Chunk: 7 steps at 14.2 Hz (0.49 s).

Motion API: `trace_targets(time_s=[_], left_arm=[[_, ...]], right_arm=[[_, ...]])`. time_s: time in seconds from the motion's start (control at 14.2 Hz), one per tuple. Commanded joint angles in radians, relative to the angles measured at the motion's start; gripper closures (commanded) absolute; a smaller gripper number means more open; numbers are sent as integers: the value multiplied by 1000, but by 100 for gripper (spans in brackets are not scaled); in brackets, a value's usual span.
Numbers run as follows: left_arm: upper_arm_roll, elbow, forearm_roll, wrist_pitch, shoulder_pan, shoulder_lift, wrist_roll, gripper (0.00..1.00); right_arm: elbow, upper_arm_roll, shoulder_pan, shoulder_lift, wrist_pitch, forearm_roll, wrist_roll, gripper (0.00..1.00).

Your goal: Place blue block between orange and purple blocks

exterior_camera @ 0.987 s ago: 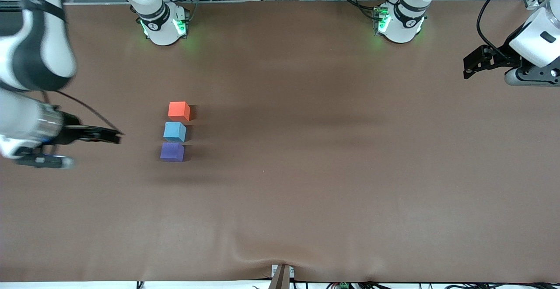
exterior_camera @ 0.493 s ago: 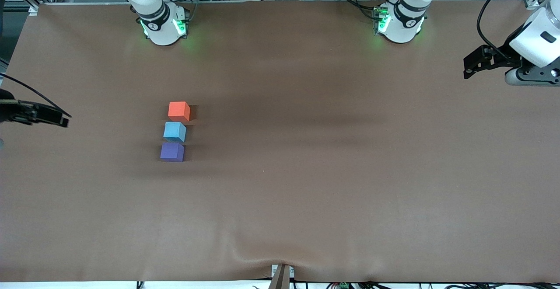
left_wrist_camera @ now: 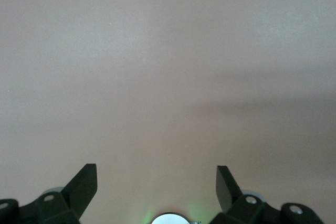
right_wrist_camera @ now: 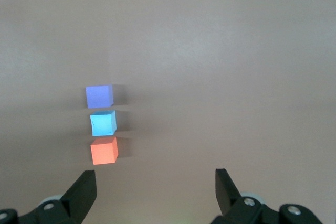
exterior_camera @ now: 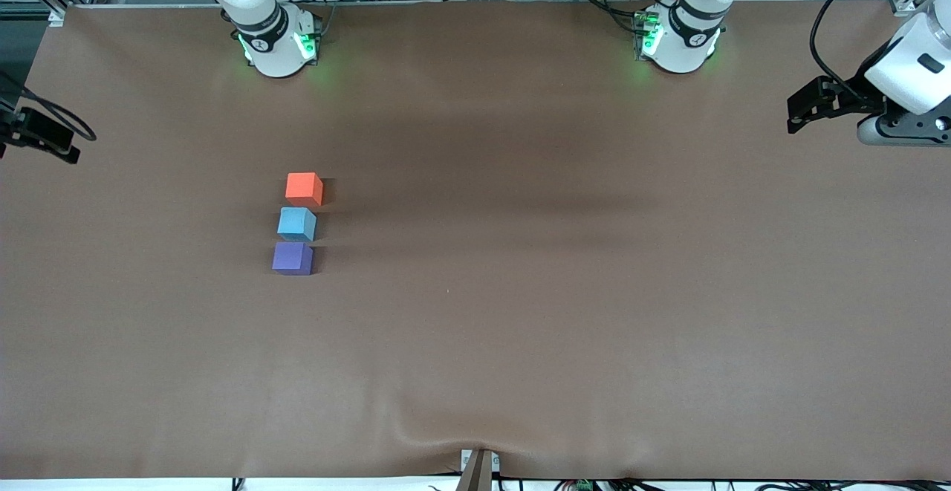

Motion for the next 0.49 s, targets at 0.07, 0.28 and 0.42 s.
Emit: trace_targets(time_s=[0.07, 0.28, 0.42], left_arm=[[-7, 16, 0, -19, 8, 3, -14, 0], [-7, 16, 0, -20, 8, 3, -16, 0], [-7, 16, 0, -20, 8, 3, -16, 0]], right_arm=[[-116, -1, -6, -77, 46, -38, -63, 0], [-104, -2, -42, -65, 64, 11, -116, 0], [-104, -4, -49, -65, 66, 50, -114, 0]])
